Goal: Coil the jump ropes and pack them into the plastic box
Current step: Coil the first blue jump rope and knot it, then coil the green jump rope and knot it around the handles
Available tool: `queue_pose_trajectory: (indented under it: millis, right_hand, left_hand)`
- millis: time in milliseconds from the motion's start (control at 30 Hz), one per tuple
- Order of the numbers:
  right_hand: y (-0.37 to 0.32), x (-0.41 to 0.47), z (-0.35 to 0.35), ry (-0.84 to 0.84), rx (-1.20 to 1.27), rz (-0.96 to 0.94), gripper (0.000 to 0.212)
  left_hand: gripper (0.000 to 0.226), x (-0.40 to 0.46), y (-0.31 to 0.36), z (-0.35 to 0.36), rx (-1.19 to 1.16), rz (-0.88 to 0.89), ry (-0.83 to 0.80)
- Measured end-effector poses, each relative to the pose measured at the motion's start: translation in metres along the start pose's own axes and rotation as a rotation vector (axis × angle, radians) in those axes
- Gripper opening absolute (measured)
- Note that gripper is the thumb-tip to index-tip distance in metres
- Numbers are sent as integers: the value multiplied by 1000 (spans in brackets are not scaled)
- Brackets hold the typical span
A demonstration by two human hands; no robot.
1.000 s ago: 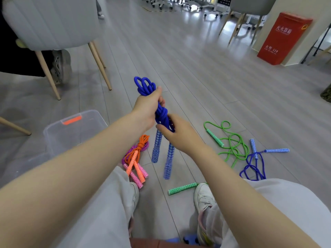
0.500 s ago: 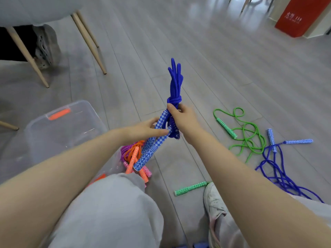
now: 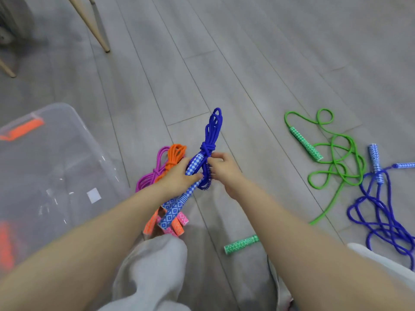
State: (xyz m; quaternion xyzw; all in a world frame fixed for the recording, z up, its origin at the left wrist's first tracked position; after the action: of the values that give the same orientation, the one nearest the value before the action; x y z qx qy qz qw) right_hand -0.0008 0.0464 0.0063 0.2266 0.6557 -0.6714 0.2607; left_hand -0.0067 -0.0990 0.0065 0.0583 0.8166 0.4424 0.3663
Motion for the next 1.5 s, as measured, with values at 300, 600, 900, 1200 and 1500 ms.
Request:
queue_pose_trajectory:
  millis: [300, 600, 900, 1200, 1500]
  right_hand:
    - [100, 6, -45, -192, -705, 165, 30]
    - [149, -21, -64, -628, -1525, 115, 65]
    - [157, -35, -56, -547, -1795, 56, 51]
    - [74, -42, -67, -387, -1344, -8, 47]
    - [-53, -119, -59, -237, -1136, -200, 49]
  left_hand:
    - [42, 22, -73, 0, 440, -267, 153]
    - [72, 19, -78, 21, 1075, -123, 62]
    - [66, 20, -79, 27, 1027, -159, -134]
    - [66, -3, -17, 24, 917, 30, -324]
    - [56, -68, 112, -3, 977, 212, -180]
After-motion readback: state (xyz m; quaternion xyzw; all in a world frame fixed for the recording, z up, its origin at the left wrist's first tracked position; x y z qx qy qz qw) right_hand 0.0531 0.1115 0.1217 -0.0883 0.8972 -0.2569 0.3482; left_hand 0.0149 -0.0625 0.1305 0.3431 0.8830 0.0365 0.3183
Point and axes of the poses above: each hand's wrist, its own x-axis towards the middle knuckle, its own z-axis out of the palm, y = z × x, the point moved 2 cm from there along x, towards the middle knuckle, and after that the axes turned 12 degrees about -y, right-handed, at the moved point
